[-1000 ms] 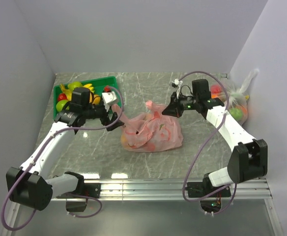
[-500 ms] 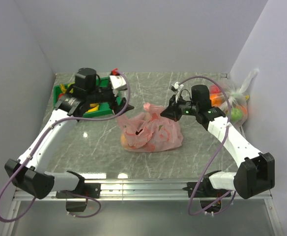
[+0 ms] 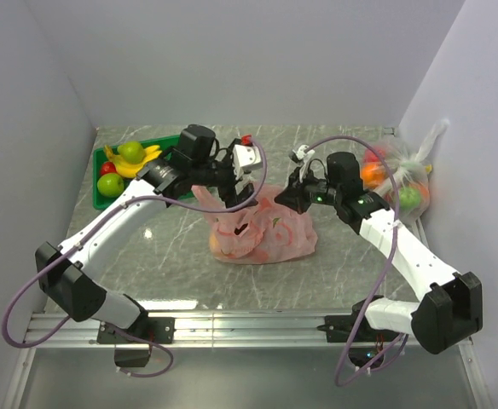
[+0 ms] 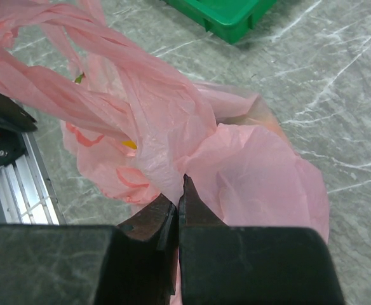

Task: Place the fake fruits into the plastic bag and tie a complex knot

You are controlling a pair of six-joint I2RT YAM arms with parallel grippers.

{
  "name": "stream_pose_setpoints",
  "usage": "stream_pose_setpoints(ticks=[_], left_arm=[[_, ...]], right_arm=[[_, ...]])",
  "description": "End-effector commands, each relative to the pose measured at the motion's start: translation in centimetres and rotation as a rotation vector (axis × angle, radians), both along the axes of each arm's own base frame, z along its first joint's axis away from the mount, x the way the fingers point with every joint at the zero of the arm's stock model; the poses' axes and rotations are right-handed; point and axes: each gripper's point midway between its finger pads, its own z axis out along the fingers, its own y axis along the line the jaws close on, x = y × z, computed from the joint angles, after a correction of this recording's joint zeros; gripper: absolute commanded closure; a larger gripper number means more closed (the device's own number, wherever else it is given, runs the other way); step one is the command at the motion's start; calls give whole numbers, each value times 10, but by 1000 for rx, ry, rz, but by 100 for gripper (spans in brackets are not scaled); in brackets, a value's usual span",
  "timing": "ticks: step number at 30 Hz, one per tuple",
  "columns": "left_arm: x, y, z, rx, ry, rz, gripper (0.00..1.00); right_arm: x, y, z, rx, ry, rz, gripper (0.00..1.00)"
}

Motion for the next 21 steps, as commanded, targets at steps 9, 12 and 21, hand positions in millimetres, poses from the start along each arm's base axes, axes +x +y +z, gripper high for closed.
stream_pose_setpoints(ticks=[9, 12, 21], left_arm=[[-21, -15, 3, -37, 1, -146, 100], [-15, -17, 2, -53, 71, -76, 100], [5, -18, 18, -193, 193, 183, 100]], right_arm=[[-7, 8, 17, 16, -105, 57, 63], [9, -2, 31, 76, -91, -98, 49], [4, -8, 60, 295, -59, -377, 39]])
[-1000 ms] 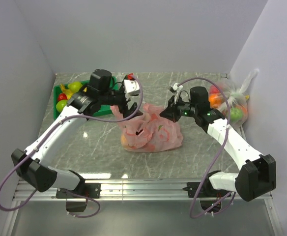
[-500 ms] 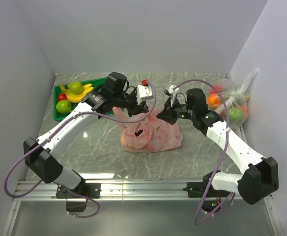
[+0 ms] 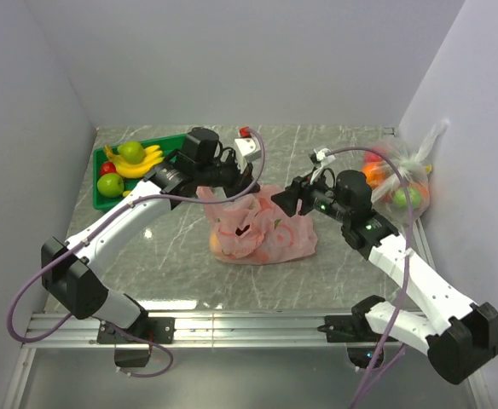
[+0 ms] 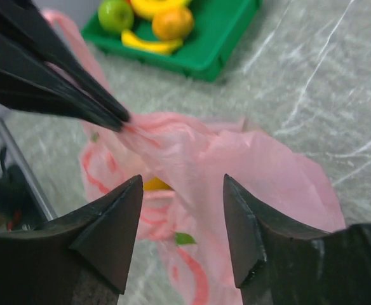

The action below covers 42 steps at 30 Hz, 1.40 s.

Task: Place the fake fruits into the plastic bag and tie a complex knot

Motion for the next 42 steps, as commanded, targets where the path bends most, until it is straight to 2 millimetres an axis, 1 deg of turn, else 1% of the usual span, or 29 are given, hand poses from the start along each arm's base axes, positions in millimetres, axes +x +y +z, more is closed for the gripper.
stream_pose_setpoints(ticks=[1, 2, 3, 4, 5, 7, 8, 9, 11, 13, 14, 15, 16, 17, 19, 20, 21, 23, 24, 25, 26, 27, 28, 29, 33, 36, 37, 38, 42], left_arm=[[8, -3, 31, -111, 48, 129, 100], [10, -2, 29, -108, 54, 142, 100], [11, -4, 29, -123, 90, 166, 100], [11, -4, 30, -133, 115, 180, 100], [10, -6, 30, -138, 123, 177, 100], [8, -8, 32, -166, 159, 189, 100], [7, -9, 33, -174, 169, 192, 99], [5, -10, 33, -180, 183, 180, 100], [3, -10, 34, -197, 215, 195, 100], [-1, -11, 36, -213, 238, 192, 100], [-1, -11, 36, -221, 246, 194, 100], [-4, -12, 37, -229, 259, 192, 100], [-5, -14, 37, -237, 266, 179, 100], [-7, -14, 38, -245, 274, 177, 100], [-8, -15, 38, -257, 299, 179, 100], [-10, -16, 39, -264, 309, 172, 100], [-12, -16, 39, -268, 318, 170, 100], [-16, -17, 41, -280, 334, 157, 100], [-17, -17, 44, -288, 334, 157, 100], [-19, -16, 45, -295, 338, 155, 100], [-20, -16, 47, -300, 338, 151, 100], [-21, -16, 49, -309, 336, 149, 100], [-22, -15, 51, -315, 335, 148, 100], [-23, -16, 52, -316, 339, 144, 100], [-27, -14, 55, -325, 342, 135, 100], [-29, -14, 58, -333, 337, 125, 100], [-30, -14, 59, -334, 335, 120, 100], [-30, -14, 60, -334, 333, 117, 100], [-30, -11, 60, -319, 304, 106, 100]], right_arm=[[11, -4, 34, 118, -86, -162, 35], [7, 1, 30, 115, -90, -155, 34], [9, 3, 32, 120, -114, -164, 34], [9, 7, 30, 113, -126, -165, 33], [12, 9, 19, 82, -128, -193, 33], [16, 15, 15, 74, -158, -208, 33], [19, 19, 3, 56, -148, -227, 32], [25, 18, 9, 79, -177, -252, 32], [34, 18, 12, 122, -212, -287, 31], [35, 23, 13, 135, -236, -276, 30], [36, 27, 9, 132, -235, -266, 30], [36, 31, 13, 148, -255, -265, 30], [36, 33, 12, 151, -257, -264, 30], [40, 35, 5, 145, -246, -272, 30], [46, 35, 3, 161, -235, -300, 31], [48, 38, -3, 156, -223, -300, 32], [50, 39, -2, 167, -225, -302, 34], [53, 44, -10, 162, -205, -305, 38], [54, 45, -11, 165, -200, -310, 43], [56, 45, -15, 163, -190, -323, 45], [57, 45, -24, 151, -175, -333, 47], [58, 45, -28, 149, -164, -343, 51], [59, 44, -31, 155, -150, -350, 53], [57, 45, -38, 147, -139, -347, 55], [54, 43, -52, 129, -116, -351, 62], [47, 41, -66, 102, -97, -337, 63], [45, 40, -71, 91, -94, -335, 68], [41, 39, -78, 77, -88, -323, 84], [25, 43, -92, 23, -89, -224, 100]])
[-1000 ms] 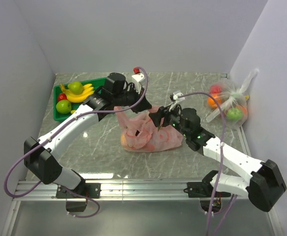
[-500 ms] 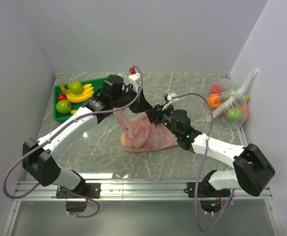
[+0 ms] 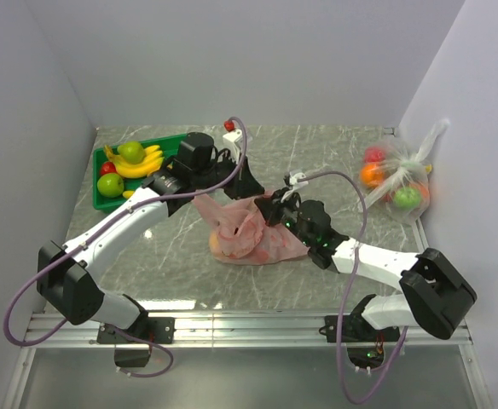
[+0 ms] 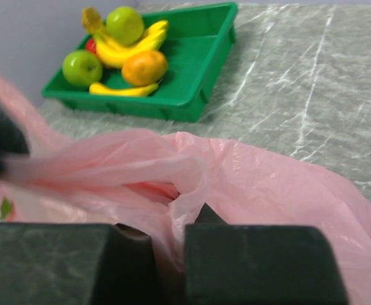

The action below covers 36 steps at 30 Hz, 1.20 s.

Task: Place the fake fruits into the plastic bag and tie a complex knot

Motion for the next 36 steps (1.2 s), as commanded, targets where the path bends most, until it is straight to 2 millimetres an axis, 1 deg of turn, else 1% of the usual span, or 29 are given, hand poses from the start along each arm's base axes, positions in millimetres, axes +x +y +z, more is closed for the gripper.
stream_pose_setpoints(ticks=[1, 3, 4, 7, 8, 9, 11, 14, 15, 16, 17, 18, 19, 20, 21, 22, 23, 24, 25, 26, 27, 29, 30, 31, 32, 33, 34, 35, 36], left_arm=[[-21, 0, 46, -89, -112, -92, 100], [-17, 4, 45, -70, -154, -101, 100], [-17, 6, 42, -58, -161, -117, 100], [-6, 9, 39, 10, -281, -165, 100], [-5, 10, 38, 21, -309, -195, 100], [0, 14, 39, 65, -396, -228, 100], [9, 16, 35, 105, -438, -245, 100], [23, 27, 39, 145, -512, -274, 100], [27, 30, 44, 154, -516, -258, 99], [28, 33, 47, 149, -510, -255, 81], [31, 41, 51, 139, -496, -244, 67], [27, 45, 55, 105, -439, -227, 53], [25, 51, 70, 66, -446, -197, 37], [25, 63, 76, 30, -389, -143, 29], [13, 75, 81, 3, -389, -109, 20], [14, 82, 93, -33, -424, -57, 6], [16, 96, 96, -56, -402, 18, 3], [4, 108, 92, -63, -402, 55, 1], [0, 114, 88, -68, -395, 74, 1], [-4, 121, 81, -58, -383, 83, 1], [-12, 126, 68, -45, -362, 90, 1], [-24, 129, 50, -37, -311, 62, 1], [-31, 128, 34, -29, -280, 36, 1], [-35, 127, 27, -29, -269, 19, 1], [-37, 125, 24, -44, -277, -3, 1], [-38, 125, 11, -37, -262, -11, 1], [-37, 125, 4, -30, -264, -14, 1], [-31, 126, -1, -10, -280, -5, 1], [-26, 125, -12, 6, -266, -6, 1]], right_arm=[[-10, -11, -25, -92, 29, 22, 100], [-18, -10, -31, -122, 41, 68, 100], [-27, -8, -33, -145, 35, 123, 100], [-39, -7, -43, -205, 17, 197, 100], [-41, -10, -49, -226, 26, 204, 100], [-42, -11, -52, -252, 21, 211, 100], [-43, -14, -60, -282, 41, 215, 100], [-42, -17, -61, -293, 62, 224, 100], [-41, -17, -61, -289, 71, 225, 100], [-40, -17, -54, -279, 67, 225, 100], [-42, -16, -54, -279, 80, 233, 100], [-42, -16, -50, -271, 83, 230, 100], [-40, -15, -42, -260, 76, 225, 100], [-41, -15, -41, -258, 85, 225, 100], [-39, -15, -32, -244, 77, 218, 100], [-40, -15, -31, -242, 85, 216, 100], [-39, -15, -29, -239, 88, 212, 100], [-38, -16, -27, -232, 100, 200, 100], [-37, -15, -22, -222, 99, 196, 100], [-37, -16, -24, -220, 113, 187, 100], [-37, -16, -22, -216, 116, 185, 100], [-37, -18, -23, -210, 135, 171, 100], [-37, -18, -22, -206, 139, 165, 100], [-36, -19, -23, -205, 150, 155, 100], [-36, -19, -22, -199, 155, 151, 100], [-35, -19, -20, -190, 159, 145, 100], [-35, -19, -19, -187, 162, 145, 100], [-35, -19, -19, -185, 165, 145, 100], [-34, -20, -17, -185, 161, 145, 100]])
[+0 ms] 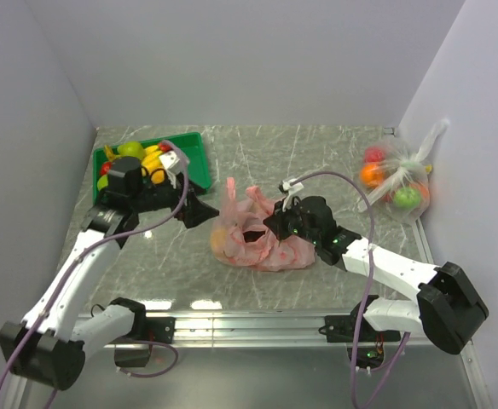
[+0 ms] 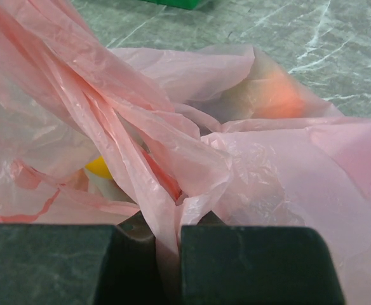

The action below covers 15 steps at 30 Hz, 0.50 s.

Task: Place the fake fruits into the plastic bag and tie a complex knot

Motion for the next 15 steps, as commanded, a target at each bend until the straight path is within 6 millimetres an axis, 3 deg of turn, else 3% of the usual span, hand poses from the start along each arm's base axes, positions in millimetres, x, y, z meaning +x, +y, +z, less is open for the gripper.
stream_pose_setpoints(ticks=[1, 15], left_arm=[[13, -2, -26, 33, 15, -17, 1], [21, -36, -69, 29, 11, -182, 1]], right_arm=[[10, 1, 31, 56, -37, -35, 100], [14, -4, 31, 12, -17, -50, 100]])
